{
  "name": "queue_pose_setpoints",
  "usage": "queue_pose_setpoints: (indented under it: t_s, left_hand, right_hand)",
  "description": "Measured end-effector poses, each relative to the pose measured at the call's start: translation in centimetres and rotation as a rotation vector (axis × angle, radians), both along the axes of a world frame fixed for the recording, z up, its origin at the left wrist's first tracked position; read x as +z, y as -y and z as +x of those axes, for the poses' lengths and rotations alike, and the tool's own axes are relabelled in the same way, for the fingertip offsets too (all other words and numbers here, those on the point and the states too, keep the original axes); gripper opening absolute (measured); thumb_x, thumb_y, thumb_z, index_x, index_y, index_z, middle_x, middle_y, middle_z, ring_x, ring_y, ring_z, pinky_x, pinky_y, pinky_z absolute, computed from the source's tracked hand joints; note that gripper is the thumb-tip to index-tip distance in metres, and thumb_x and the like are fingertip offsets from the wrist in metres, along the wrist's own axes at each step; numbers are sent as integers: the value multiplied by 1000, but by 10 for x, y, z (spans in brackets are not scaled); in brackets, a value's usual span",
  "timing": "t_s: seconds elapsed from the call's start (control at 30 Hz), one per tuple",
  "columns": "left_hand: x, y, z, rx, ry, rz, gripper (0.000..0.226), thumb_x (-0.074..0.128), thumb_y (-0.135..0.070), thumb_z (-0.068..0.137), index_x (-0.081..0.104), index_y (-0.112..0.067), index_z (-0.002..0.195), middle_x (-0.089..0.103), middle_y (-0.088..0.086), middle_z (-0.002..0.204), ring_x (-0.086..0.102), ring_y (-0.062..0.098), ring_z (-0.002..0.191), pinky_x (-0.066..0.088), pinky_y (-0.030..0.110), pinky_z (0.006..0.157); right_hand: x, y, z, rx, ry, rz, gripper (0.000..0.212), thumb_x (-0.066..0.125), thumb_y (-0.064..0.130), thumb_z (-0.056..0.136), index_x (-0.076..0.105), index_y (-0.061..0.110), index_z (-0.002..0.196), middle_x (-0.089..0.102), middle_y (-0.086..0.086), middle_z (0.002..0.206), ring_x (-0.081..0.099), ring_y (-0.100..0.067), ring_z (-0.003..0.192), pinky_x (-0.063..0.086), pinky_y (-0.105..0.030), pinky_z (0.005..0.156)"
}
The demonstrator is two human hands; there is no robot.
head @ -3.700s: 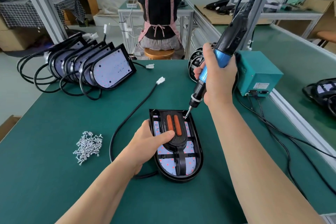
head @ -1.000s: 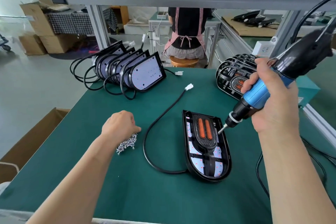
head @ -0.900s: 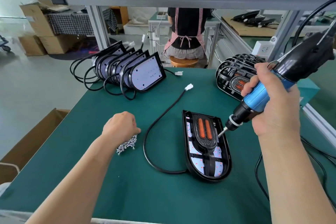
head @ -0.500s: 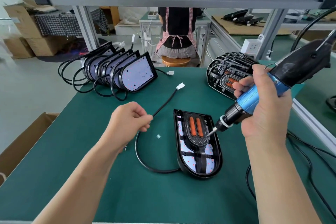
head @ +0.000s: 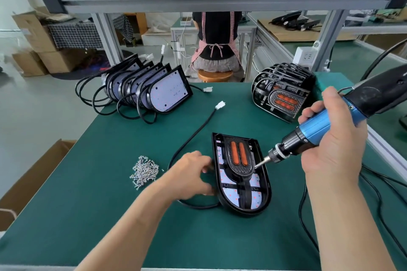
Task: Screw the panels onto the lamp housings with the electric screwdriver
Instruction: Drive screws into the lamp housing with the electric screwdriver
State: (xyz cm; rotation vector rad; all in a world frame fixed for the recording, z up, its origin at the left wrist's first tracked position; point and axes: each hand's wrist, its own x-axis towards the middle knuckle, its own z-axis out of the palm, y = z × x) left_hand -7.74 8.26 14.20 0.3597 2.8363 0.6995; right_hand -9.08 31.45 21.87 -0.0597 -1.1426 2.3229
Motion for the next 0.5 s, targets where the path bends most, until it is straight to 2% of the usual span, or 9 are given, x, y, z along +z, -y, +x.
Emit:
queue_pose_setpoints:
  t_s: [0.07,0.13,0.3,0.4,0.5]
  left_hand:
    - [-9,-13,4,19,-80,33,37,81,-30,75,61,-8,97,55,7,98,52,27,95,42,32,87]
    - [-13,-24,4,26,-127,37,36,76,-33,79,60,-8,99,54,8,100,51,29,97,43,39,91]
    - [-12,-41,0,-14,-110,3,31,72,-30,84,57,-11,104,48,5,103,50,30,102,44,40,93]
    - [-11,-39,-2,-14,-92,9,25,73,-22,83,48,-19,87,44,0,93,54,29,93,47,39,86]
    - [-10,-38,-3,-8,-89,28,40,71,-16,81,35,-28,70,40,-5,82,54,29,85,44,35,76]
  right_hand:
    - [1,-2,1,-6,-3,-1,18,76,21,87,63,26,75,59,2,69,56,-16,64,50,-30,67]
    - [2,-4,1,-20,-6,6,18,76,21,87,62,25,76,59,3,69,57,-15,63,50,-30,67]
    - [2,-7,-2,-49,-1,21,19,74,22,89,56,19,84,58,4,68,58,-15,63,51,-28,65]
    - [2,-9,-3,-54,-10,26,18,73,23,88,56,18,86,57,3,69,57,-15,64,50,-28,66]
    - [3,-11,-4,-65,-20,20,18,73,22,89,56,17,87,56,2,69,56,-15,64,49,-29,66]
